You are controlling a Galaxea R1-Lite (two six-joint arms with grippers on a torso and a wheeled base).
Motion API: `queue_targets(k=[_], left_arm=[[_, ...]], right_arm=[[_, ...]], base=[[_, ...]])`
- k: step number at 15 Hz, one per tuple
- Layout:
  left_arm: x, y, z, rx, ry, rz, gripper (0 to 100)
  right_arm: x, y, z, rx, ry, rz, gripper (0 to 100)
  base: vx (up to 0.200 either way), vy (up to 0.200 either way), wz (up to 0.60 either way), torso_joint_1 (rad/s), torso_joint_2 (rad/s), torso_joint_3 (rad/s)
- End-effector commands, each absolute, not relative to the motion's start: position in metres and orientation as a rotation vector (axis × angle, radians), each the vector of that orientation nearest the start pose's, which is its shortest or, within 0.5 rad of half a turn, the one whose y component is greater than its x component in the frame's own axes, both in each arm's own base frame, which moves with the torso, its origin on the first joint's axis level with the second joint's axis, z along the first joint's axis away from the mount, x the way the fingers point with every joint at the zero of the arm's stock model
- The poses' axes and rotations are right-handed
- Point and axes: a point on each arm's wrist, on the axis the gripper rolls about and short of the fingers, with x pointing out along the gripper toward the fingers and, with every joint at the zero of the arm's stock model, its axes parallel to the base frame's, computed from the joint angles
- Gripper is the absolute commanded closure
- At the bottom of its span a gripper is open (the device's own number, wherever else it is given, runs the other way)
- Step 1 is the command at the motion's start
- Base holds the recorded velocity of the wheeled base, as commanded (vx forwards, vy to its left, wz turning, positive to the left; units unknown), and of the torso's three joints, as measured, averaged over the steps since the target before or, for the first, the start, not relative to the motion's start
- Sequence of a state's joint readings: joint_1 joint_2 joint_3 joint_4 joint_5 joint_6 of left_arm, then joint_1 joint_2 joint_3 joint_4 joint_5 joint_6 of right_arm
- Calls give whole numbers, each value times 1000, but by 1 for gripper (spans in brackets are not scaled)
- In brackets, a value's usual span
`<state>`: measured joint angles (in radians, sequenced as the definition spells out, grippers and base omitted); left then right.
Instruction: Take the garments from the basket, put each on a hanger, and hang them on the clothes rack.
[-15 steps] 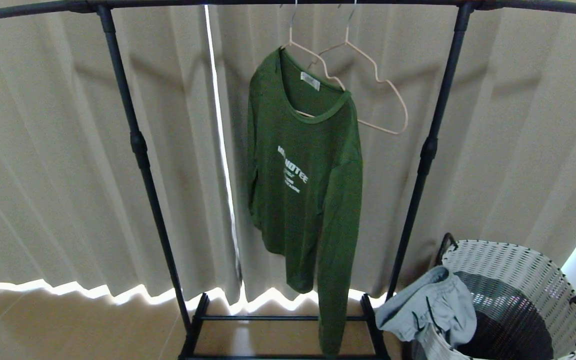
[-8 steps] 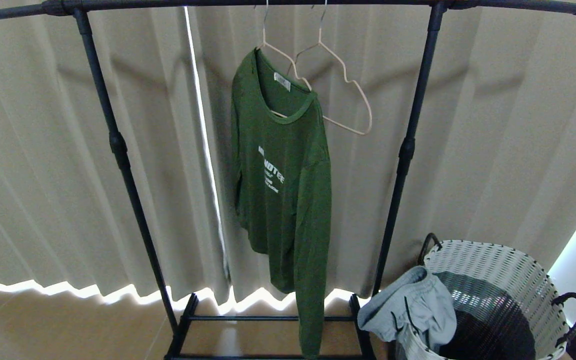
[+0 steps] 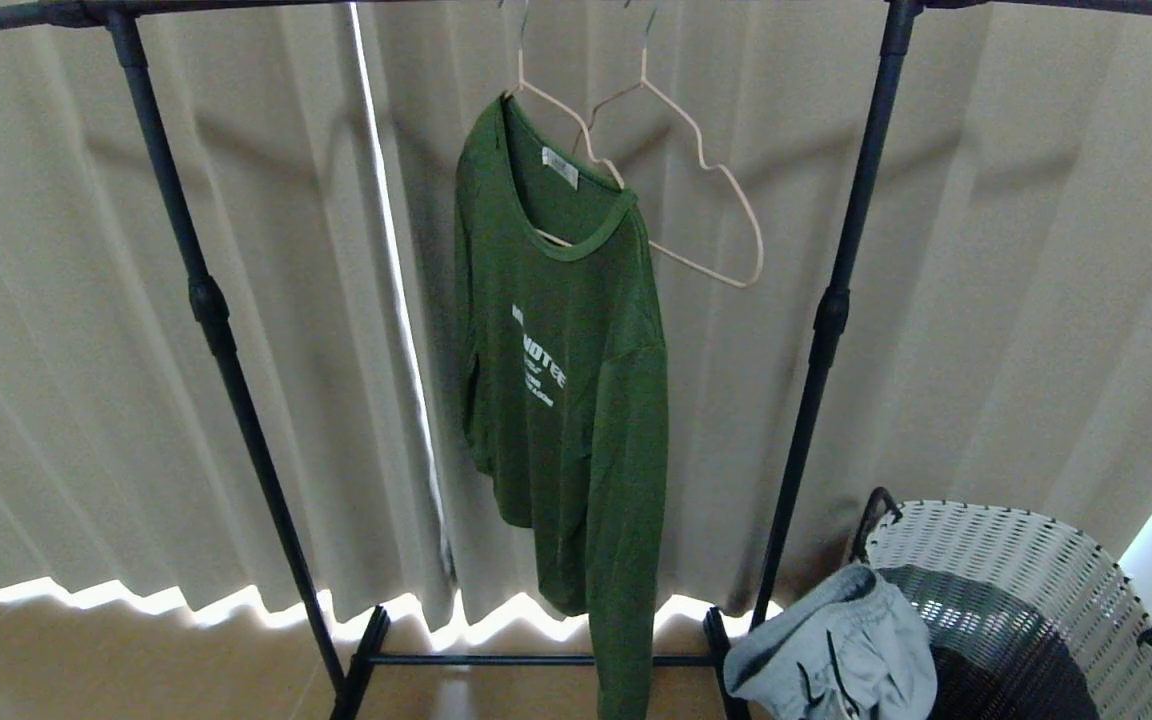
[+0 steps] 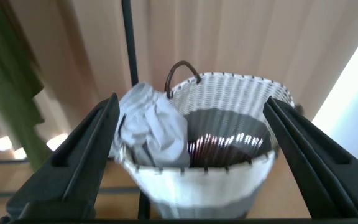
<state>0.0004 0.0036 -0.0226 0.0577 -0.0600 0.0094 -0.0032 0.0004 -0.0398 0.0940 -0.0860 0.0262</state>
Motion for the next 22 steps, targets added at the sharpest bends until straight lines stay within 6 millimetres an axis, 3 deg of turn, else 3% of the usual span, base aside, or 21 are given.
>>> queue_targets(k=[1,9,12,13,14,16,19,22], left_arm=[[-24,-1,76,8,40,-60,0],[-24,-1,76,8,38,-60,0],[-24,-1,76,8,38,-60,0],[-24,-1,76,8,38,-60,0],[-24,-1,76,8,38,-60,0],[-24,-1,76,8,40,-58,0],[-24,-1,76,8,38,-57,0],[-24,-1,76,7,40,-52,0]], right_arm=[[-26,-2,77,24,52,-90,0],[-26,-2,76,-18,56,-92,0],[-31,-2,102,-138,43,-60,0],[-28,-3,122,-166,108,-10,0],[-10,-3,144,-209,256,58,0],[40,3,151,-240,550,81,0],[92,8,133,-256,819,93,0],[123,11,107,-260,1039,123,0]], base=[[200,0,0,2,2,-2],[175,0,0,1,3,4],[0,0,0,0,0,0],[0,0,0,0,0,0],[0,0,0,0,0,0],[0,0,0,0,0,0],[0,0,0,0,0,0],[0,0,0,0,0,0]])
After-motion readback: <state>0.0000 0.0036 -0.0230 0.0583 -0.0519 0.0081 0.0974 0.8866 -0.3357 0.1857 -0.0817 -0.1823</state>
